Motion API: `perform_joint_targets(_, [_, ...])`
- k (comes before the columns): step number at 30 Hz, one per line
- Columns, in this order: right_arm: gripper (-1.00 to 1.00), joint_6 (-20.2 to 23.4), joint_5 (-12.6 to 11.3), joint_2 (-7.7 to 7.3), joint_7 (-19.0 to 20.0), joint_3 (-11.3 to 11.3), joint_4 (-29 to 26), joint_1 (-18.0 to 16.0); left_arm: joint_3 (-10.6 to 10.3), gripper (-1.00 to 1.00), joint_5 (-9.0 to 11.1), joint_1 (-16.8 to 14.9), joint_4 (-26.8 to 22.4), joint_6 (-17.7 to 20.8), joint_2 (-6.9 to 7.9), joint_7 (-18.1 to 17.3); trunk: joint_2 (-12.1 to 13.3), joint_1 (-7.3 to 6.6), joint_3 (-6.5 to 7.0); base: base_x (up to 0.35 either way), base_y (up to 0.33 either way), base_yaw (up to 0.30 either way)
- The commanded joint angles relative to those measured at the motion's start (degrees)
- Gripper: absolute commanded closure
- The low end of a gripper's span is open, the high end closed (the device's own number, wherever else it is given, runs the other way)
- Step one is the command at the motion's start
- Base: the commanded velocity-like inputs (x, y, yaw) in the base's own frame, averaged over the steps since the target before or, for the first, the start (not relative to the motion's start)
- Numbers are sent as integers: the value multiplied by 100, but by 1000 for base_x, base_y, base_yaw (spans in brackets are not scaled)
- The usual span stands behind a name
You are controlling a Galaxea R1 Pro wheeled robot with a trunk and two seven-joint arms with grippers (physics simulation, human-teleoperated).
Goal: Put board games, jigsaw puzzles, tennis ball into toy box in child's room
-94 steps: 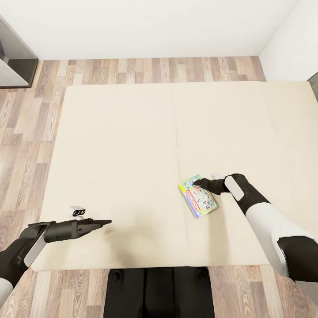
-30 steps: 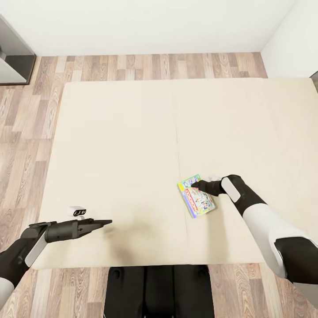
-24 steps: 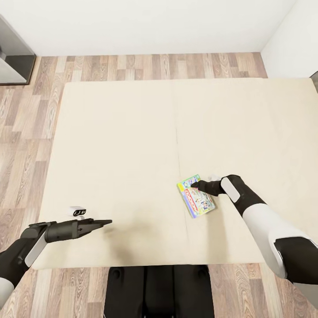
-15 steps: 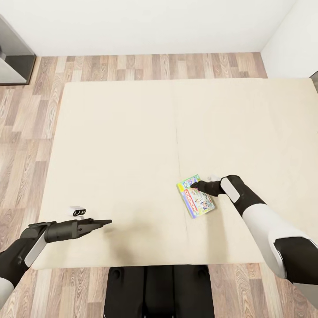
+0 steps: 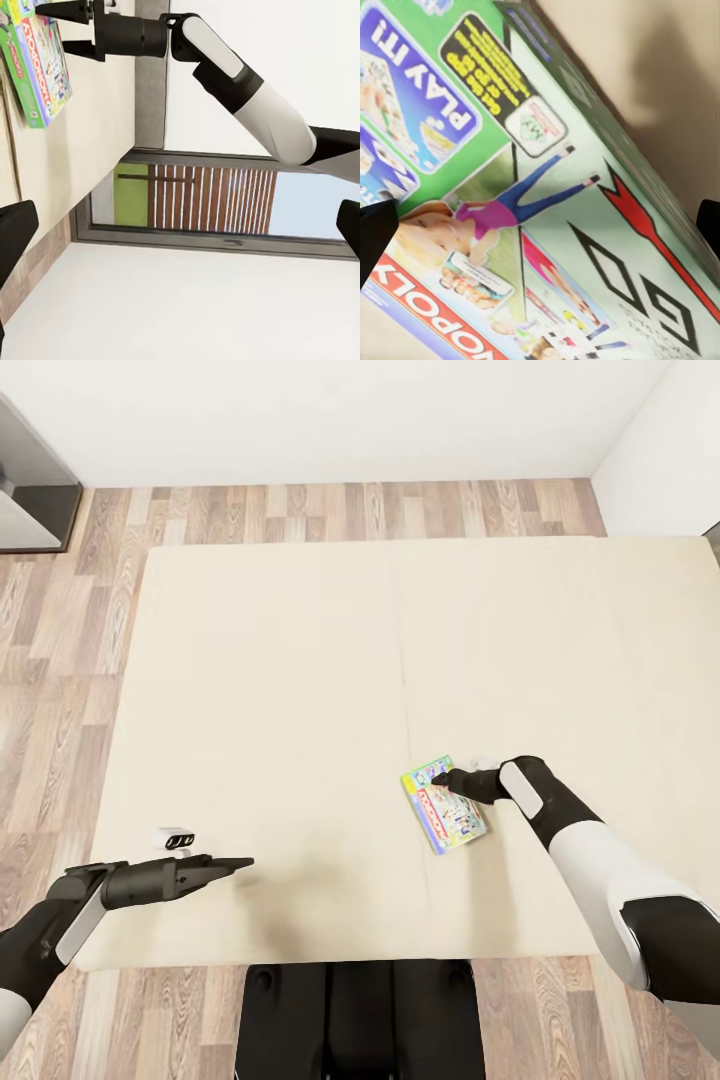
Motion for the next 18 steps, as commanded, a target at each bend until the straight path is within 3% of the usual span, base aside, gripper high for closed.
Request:
perform_joint_targets(1, [-100, 16, 67, -2, 50, 27, 32, 4, -26, -100, 33, -6, 3, 60, 6, -10, -5, 7, -7, 0, 23, 0])
perform_joint_targets(6, [-100, 20, 91, -4, 61, 27, 26, 4, -26, -100, 32, -6, 3, 60, 8, -10, -5, 7, -7, 0, 10, 0])
perform_joint_targets(7, [-100, 20, 317, -4, 62, 27, 46, 4, -26, -100, 32, -6, 3, 60, 8, -10, -5, 7, -7, 0, 4, 0])
perform_joint_targets(18, [-100, 21, 317, 4, 60, 27, 46, 4, -26, -100, 33, -6, 3, 60, 6, -10, -5, 7, 32, 0, 1, -20])
